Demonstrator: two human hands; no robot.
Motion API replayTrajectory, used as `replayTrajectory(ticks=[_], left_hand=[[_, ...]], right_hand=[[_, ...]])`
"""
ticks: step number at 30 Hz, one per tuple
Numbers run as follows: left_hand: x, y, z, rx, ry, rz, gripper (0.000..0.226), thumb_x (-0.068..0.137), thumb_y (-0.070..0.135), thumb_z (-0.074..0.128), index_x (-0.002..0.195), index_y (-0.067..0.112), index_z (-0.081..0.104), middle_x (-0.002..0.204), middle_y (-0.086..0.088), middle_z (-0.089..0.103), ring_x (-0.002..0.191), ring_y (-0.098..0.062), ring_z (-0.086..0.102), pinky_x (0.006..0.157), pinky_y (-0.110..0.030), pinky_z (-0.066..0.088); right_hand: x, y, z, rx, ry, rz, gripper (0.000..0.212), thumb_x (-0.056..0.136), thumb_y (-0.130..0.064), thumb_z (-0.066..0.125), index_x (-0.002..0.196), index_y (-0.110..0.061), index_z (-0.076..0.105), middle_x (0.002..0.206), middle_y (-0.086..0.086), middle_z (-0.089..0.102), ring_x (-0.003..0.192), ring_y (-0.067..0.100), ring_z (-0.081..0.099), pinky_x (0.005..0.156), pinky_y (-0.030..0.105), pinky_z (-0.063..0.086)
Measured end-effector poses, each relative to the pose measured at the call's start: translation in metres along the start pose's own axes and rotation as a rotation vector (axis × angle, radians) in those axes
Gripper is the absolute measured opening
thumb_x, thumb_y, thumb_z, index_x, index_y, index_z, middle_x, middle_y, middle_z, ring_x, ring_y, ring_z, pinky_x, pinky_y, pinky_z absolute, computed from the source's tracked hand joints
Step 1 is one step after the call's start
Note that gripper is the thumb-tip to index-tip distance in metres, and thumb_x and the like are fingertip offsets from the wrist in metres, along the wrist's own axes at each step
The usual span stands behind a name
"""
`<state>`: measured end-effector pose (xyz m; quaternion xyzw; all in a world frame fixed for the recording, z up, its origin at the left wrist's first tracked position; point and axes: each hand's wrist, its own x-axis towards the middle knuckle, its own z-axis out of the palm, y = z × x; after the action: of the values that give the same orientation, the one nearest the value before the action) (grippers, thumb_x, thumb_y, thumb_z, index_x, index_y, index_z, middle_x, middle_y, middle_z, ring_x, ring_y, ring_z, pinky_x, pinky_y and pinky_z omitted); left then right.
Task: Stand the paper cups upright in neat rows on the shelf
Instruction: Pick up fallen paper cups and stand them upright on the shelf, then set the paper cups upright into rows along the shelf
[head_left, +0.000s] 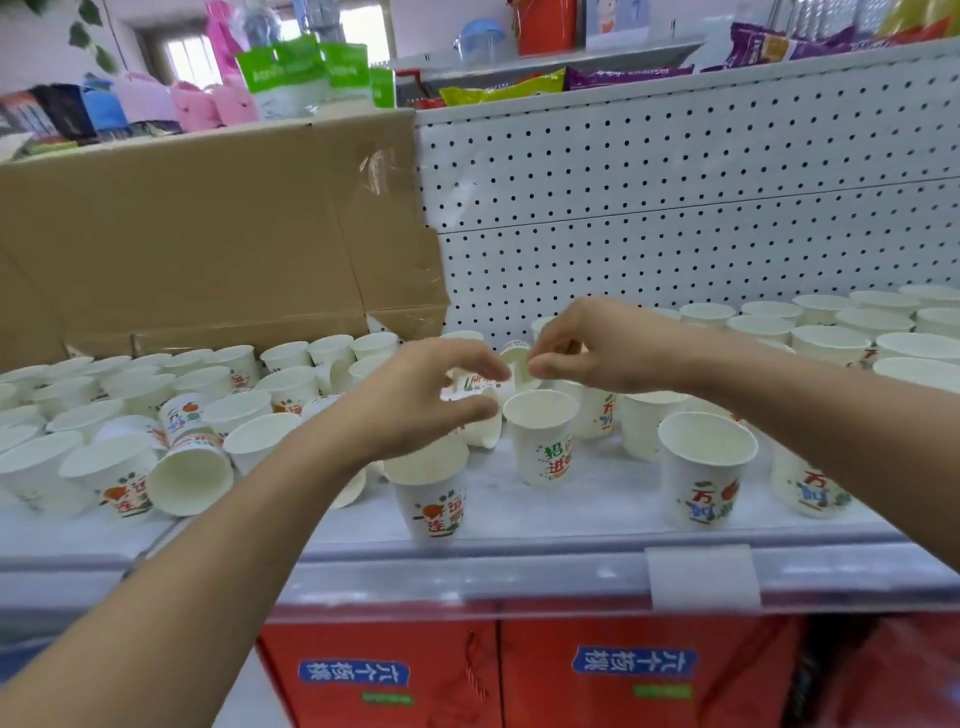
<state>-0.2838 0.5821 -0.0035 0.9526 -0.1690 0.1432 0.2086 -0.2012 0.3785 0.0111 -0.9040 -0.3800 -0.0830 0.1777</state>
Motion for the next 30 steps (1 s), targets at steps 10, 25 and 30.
replayTrajectory(ticks=[10,25,30], left_hand=[[-0.058,0.002,0.011,0.187,-0.015,-0.363,0.063,0.069,0.063,0.070,0.121,0.033,0.052,0.121,0.013,0.052,0.103,-0.010,0.049,0.082,-0.031,0.043],[-0.005,0.079,0.085,-0.107,0.019,-0.293,0.074,0.068,0.058,0.075,0.122,0.024,0.038,0.117,0.008,0.054,0.097,-0.015,0.058,0.077,-0.033,0.047],[-0.025,0.068,0.078,-0.146,0.089,-0.335,0.071,0.062,0.063,0.076,0.115,0.032,0.040,0.102,0.016,0.051,0.091,-0.005,0.054,0.080,-0.030,0.049]], right_hand=[[-0.034,-0.027,-0.003,-0.132,-0.183,-0.045,0.052,0.087,-0.053,0.059,0.133,-0.030,0.054,0.135,-0.012,0.053,0.125,0.009,0.046,0.100,0.026,0.036],[-0.062,0.021,-0.021,-0.173,-0.237,-0.111,0.058,0.082,-0.060,0.059,0.135,-0.038,0.048,0.135,-0.020,0.051,0.123,0.002,0.044,0.106,0.028,0.036],[-0.060,0.028,-0.020,-0.174,-0.238,-0.126,0.060,0.080,-0.062,0.062,0.134,-0.039,0.048,0.134,-0.021,0.051,0.122,0.002,0.046,0.105,0.029,0.037]])
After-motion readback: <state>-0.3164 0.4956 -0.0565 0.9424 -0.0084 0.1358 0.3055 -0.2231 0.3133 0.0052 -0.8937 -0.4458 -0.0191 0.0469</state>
